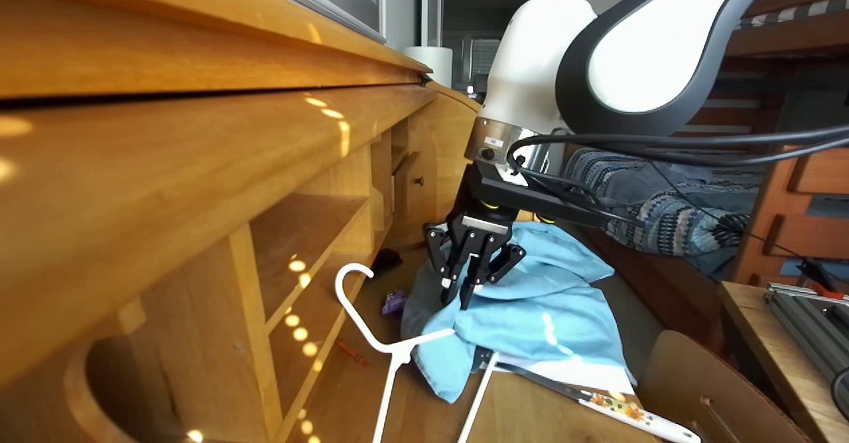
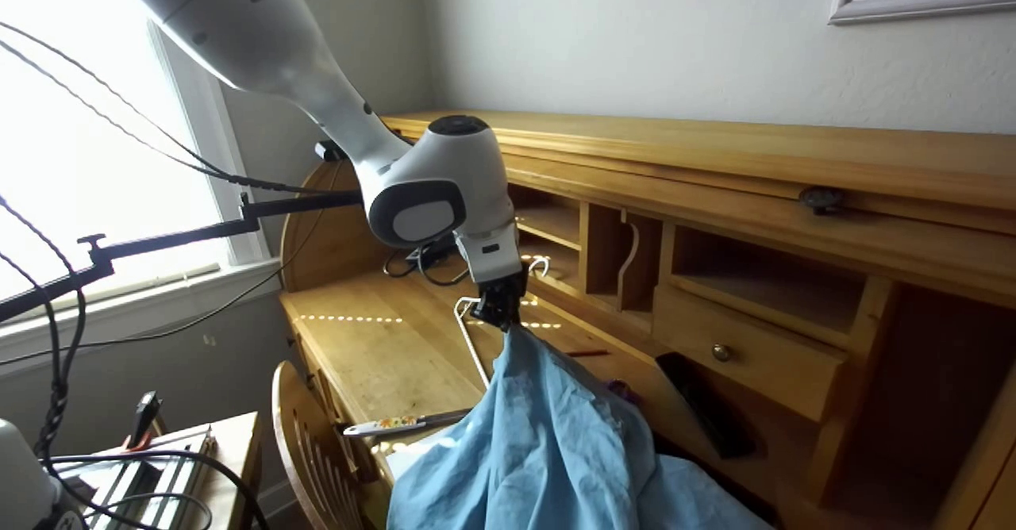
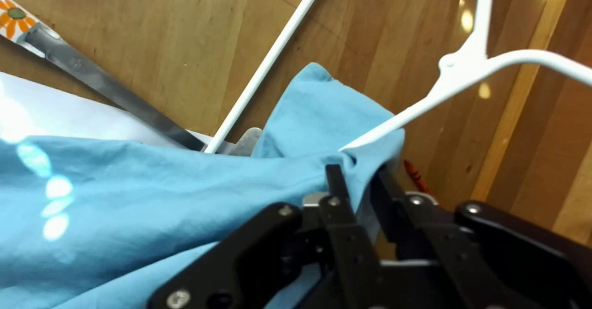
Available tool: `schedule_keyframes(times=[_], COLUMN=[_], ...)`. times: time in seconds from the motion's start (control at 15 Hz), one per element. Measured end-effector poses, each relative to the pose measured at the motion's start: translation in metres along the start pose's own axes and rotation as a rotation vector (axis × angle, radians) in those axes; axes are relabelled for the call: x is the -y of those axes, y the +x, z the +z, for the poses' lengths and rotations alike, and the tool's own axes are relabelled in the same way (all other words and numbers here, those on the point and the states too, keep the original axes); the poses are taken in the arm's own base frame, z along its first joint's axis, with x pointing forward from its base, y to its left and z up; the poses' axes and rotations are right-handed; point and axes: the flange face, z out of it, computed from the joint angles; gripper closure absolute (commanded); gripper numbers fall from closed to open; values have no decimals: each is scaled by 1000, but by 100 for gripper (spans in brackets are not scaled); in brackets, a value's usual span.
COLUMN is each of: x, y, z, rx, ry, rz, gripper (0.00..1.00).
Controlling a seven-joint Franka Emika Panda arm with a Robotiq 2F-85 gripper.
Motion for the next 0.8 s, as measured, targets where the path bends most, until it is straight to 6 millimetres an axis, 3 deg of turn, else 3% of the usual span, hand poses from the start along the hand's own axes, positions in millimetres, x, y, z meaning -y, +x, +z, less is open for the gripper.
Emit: schedule_keyframes(times=[0.2, 0.4, 0.8], x=[-4, -26, -114], y=[10, 16, 16], z=[-4, -11, -30], rx=[-12, -10, 34], ry=[5, -15, -145], rz=[18, 53, 232], gripper=[24, 3, 0])
